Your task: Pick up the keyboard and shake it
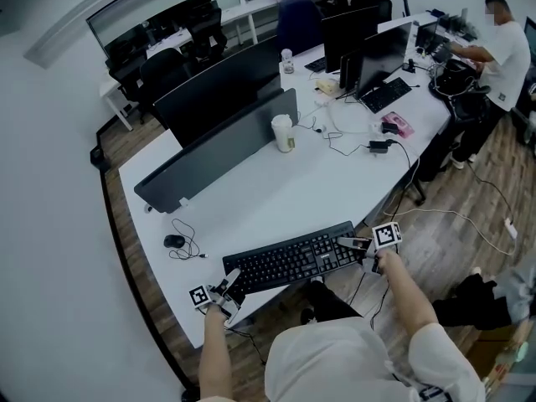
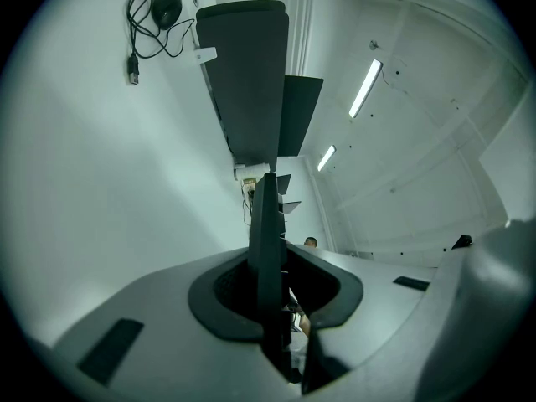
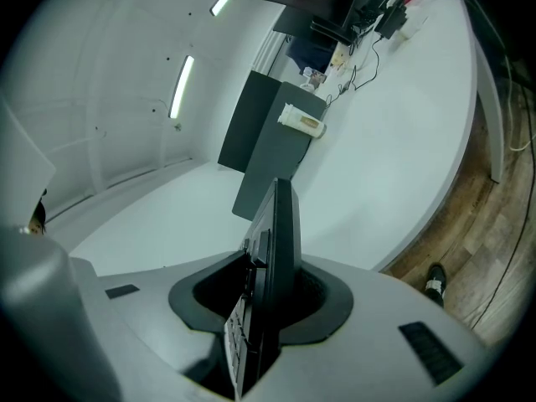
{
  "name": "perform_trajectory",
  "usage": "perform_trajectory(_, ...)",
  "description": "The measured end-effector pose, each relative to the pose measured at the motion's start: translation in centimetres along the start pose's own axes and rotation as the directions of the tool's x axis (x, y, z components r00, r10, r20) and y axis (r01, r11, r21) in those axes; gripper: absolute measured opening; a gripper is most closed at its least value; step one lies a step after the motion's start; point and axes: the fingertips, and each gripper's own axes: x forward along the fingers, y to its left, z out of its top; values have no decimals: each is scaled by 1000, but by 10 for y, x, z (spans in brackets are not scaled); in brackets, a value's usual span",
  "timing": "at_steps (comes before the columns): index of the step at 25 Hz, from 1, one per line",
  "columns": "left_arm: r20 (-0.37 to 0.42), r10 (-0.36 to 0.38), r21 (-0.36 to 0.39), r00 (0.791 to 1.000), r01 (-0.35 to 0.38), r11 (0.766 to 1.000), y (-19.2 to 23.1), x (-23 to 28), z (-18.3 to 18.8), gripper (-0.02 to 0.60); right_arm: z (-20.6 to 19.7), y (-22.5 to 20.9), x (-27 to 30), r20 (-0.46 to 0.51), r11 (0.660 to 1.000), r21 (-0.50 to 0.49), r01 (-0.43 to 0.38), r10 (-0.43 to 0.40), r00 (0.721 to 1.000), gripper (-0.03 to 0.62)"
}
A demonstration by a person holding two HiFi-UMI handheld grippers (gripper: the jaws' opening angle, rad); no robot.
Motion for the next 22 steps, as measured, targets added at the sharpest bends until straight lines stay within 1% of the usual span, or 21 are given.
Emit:
perform_trajectory(4, -3, -11, 0, 1000, 11, 1000, 0, 1, -2, 97, 1, 6, 1, 4, 999, -26, -41, 41, 999, 147)
perform_trajectory(7, -5, -14, -2, 1000, 14, 1000, 0, 3, -4, 97, -1, 1, -5, 8, 1000, -8, -9, 9, 1000, 147)
perform_trajectory(11, -7, -11, -9, 1000, 11, 1000, 1, 4, -7, 97, -2, 1, -6, 8, 1000, -5, -21, 21, 1000, 149)
perform_trajectory(14, -10, -11, -8, 1000, 11, 1000, 0, 5, -8, 97, -3, -3, -10, 10, 1000, -6, 10, -10, 1000, 149)
perform_trajectory(16, -13, -14, -6, 1000, 14, 1000, -1, 5, -9, 97, -4, -1, -10, 13, 1000, 4, 1, -1, 1000, 149)
perform_trajectory(20, -13, -9, -6, 1000, 8, 1000, 1, 5, -8, 97, -2, 3, -8, 12, 1000, -11, -24, 24, 1000, 147)
perform_trajectory(22, -9, -9, -11, 1000, 9, 1000, 1, 5, -8, 97, -2, 3, -8, 12, 1000, -3, -20, 20, 1000, 149)
